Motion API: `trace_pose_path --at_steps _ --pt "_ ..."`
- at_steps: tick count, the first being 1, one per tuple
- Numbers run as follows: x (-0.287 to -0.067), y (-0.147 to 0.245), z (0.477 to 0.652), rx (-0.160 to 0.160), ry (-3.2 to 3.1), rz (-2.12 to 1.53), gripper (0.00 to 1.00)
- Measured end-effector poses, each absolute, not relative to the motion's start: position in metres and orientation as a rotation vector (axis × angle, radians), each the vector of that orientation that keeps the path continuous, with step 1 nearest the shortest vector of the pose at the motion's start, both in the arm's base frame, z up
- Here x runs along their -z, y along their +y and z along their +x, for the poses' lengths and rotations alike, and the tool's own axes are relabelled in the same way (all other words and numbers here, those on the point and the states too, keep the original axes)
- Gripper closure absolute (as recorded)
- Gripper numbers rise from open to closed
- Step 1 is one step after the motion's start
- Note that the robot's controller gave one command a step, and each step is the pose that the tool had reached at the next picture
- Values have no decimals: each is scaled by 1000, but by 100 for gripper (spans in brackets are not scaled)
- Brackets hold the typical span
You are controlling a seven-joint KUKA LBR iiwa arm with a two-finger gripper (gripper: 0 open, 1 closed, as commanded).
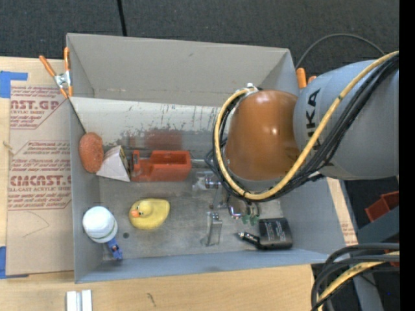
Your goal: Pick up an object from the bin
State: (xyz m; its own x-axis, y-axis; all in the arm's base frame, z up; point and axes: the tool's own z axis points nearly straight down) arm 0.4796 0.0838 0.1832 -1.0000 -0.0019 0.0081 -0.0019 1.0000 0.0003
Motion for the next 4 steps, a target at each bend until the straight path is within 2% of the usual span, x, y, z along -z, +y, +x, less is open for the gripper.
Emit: trace_pose_path --at_steps 1,2,3,4 --pt "-187 83 482 2 -3142 1 0" --pt "-137 89 486 3 -3149 57 0" --pt "-136 141 496 -2 -3137 -50 0" --pt "-110 157 498 8 -3135 -241 0"
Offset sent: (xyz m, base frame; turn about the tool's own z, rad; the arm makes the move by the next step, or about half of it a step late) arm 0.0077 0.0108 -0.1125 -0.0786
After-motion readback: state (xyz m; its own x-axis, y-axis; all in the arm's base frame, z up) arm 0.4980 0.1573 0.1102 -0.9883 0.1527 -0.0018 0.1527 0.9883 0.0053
